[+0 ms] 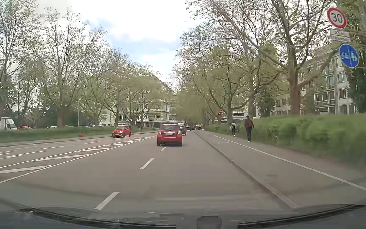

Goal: Follow the waypoints while adhering to traffic rules and regulations

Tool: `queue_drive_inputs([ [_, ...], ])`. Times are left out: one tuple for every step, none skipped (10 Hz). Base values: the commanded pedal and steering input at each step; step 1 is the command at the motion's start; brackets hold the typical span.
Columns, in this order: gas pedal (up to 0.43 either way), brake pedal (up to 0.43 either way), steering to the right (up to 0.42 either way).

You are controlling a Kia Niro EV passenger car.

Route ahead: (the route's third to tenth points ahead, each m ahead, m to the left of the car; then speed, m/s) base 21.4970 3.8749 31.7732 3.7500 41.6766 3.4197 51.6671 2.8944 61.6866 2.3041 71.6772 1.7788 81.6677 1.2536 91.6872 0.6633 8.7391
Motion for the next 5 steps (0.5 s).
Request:
queue_drive_inputs([
  [0.067,0.0,-0.004],
  [0.067,0.0,-0.005],
  [0.067,0.0,-0.005],
  [0.067,0.0,-0.004],
  [0.067,0.0,-0.004],
])
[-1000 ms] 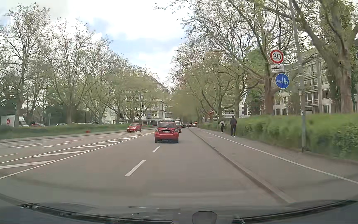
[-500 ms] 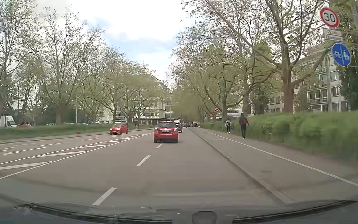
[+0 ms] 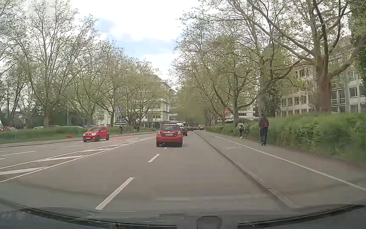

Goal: Follow the waypoints while adhering to traffic rules and regulations

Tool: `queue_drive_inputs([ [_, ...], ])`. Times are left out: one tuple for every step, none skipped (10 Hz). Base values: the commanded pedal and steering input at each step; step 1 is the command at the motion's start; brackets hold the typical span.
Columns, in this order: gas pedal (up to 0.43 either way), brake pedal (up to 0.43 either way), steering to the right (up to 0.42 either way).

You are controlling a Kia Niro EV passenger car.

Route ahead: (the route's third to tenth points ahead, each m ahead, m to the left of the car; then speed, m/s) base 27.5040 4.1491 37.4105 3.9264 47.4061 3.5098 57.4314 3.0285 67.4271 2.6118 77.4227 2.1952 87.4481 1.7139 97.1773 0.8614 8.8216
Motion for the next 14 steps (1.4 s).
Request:
queue_drive_inputs([
  [0.067,0.0,-0.005],
  [0.079,0.0,-0.006],
  [0.079,0.0,-0.006],
  [0.079,0.0,-0.006],
  [0.079,0.0,-0.007],
  [0.079,0.0,-0.006],
  [0.067,0.0,-0.002],
  [0.0,0.0,0.0],
  [0.0,0.0,0.0],
  [0.0,0.0,0.0],
  [0.0,0.0,0.0],
  [0.0,0.0,0.0],
  [0.0,0.0,0.0],
  [0.0,0.0,0.0],
])
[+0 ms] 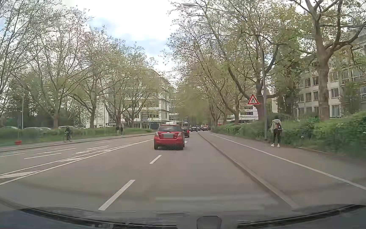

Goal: Follow the waypoints while adhering to traffic rules and regulations

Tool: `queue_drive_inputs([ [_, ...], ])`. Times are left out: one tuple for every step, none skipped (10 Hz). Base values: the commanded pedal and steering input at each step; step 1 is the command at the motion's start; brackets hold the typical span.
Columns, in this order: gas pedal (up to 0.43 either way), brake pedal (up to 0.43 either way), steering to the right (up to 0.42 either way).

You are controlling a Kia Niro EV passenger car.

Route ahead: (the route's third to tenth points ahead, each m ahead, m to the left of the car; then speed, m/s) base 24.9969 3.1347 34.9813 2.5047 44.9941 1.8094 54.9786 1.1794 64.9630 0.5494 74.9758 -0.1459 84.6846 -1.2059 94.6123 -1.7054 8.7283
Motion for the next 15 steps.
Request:
queue_drive_inputs([
  [0.0,0.0,0.0],
  [0.0,0.0,0.0],
  [0.0,0.0,0.0],
  [0.0,0.0,0.0],
  [0.0,0.0,0.0],
  [0.0,0.0,-0.001],
  [0.0,0.0,-0.001],
  [0.0,0.0,-0.001],
  [0.0,0.0,-0.001],
  [0.0,0.0,-0.001],
  [0.0,0.0,-0.001],
  [0.0,0.0,-0.001],
  [0.0,0.0,-0.001],
  [0.0,0.0,-0.002],
  [0.0,0.0,-0.003],
])
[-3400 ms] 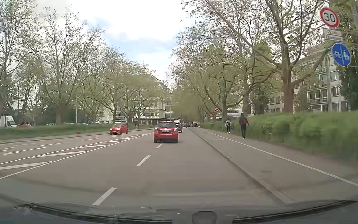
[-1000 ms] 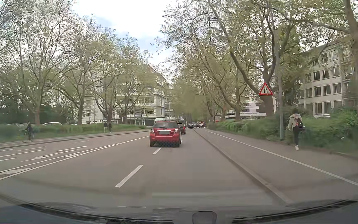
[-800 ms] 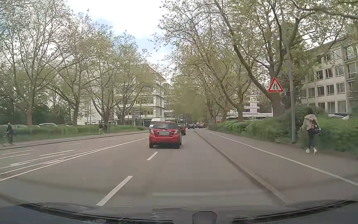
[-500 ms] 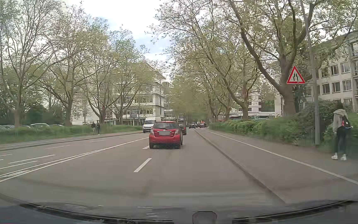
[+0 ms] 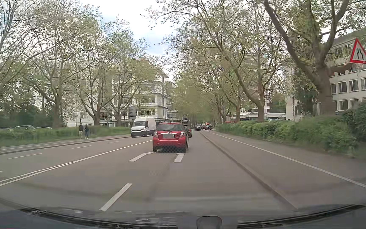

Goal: Follow the waypoints while adhering to traffic rules and regulations

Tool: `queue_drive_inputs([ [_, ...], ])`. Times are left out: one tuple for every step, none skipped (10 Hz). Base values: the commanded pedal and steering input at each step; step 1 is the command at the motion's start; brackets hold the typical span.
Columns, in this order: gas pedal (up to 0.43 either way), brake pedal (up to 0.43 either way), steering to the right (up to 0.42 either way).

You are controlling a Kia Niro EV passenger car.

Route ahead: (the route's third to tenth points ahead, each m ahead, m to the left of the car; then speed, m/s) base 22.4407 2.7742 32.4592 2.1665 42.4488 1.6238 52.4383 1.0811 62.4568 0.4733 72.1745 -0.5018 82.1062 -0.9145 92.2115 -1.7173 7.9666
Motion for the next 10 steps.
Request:
queue_drive_inputs([
  [0.0,0.0,-0.005],
  [0.0,0.0,-0.006],
  [0.0,0.0,-0.01],
  [0.0,0.0,-0.011],
  [0.0,0.0,-0.013],
  [0.0,0.0,-0.013],
  [0.0,0.0,-0.013],
  [0.0,0.0,-0.013],
  [0.0,0.0,-0.011],
  [0.0,0.0,-0.008],
])
